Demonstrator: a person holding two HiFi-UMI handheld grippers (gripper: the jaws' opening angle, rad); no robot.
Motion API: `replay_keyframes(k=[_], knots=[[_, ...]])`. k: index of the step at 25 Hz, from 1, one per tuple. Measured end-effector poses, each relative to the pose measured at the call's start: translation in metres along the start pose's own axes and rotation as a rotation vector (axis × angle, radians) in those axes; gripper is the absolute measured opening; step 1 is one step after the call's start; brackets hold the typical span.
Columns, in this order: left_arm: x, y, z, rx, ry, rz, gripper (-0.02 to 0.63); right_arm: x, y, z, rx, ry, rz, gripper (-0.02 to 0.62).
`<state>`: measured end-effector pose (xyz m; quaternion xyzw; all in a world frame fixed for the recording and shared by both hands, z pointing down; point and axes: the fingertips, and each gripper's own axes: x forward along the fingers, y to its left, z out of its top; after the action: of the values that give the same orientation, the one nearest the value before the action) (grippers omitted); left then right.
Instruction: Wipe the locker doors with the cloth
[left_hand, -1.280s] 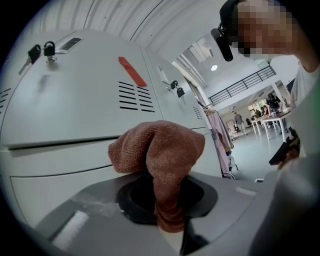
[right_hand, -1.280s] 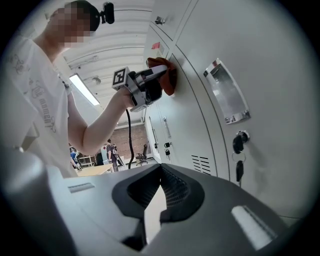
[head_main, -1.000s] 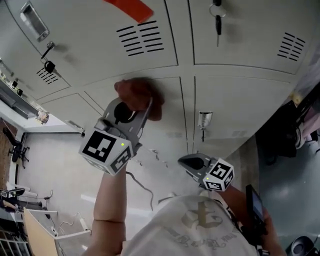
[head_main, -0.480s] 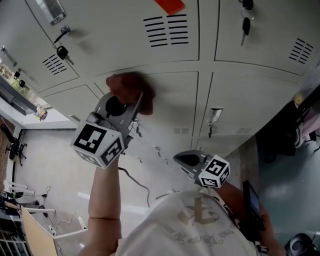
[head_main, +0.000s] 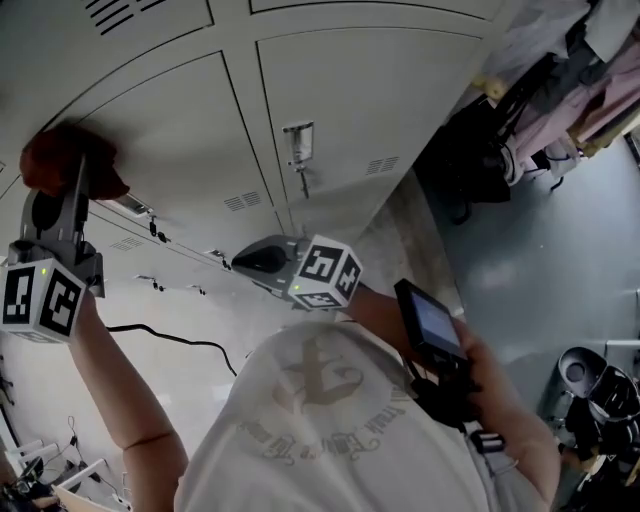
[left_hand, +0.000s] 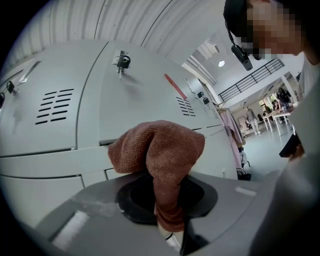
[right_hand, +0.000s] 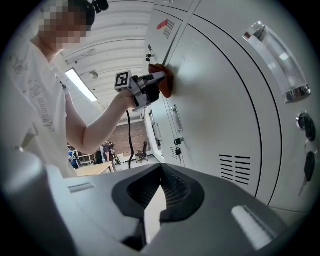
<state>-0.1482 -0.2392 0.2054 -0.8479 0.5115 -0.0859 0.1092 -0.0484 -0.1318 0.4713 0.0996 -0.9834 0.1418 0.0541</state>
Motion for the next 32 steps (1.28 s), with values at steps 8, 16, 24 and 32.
replay_keyframes(k=[8,16,24,32], knots=[[-0.024,0.037,-0.026,-0.01,0.05,0.106,0.08,0.009,0.012,-0.005,0.006,0.004,0.003,0.008],[-0.026,0.024,-0.059,-0.043,0.023,0.119,0.08,0.014,0.022,-0.01,0.011,0.019,-0.001,0.008],[-0.023,0.003,-0.092,-0.096,-0.014,0.09,0.081,0.013,0.027,-0.018,0.037,0.026,-0.028,0.008],[-0.054,-0.019,-0.149,-0.117,0.017,0.078,0.083,0.021,0.017,-0.004,-0.029,-0.034,-0.071,0.008]])
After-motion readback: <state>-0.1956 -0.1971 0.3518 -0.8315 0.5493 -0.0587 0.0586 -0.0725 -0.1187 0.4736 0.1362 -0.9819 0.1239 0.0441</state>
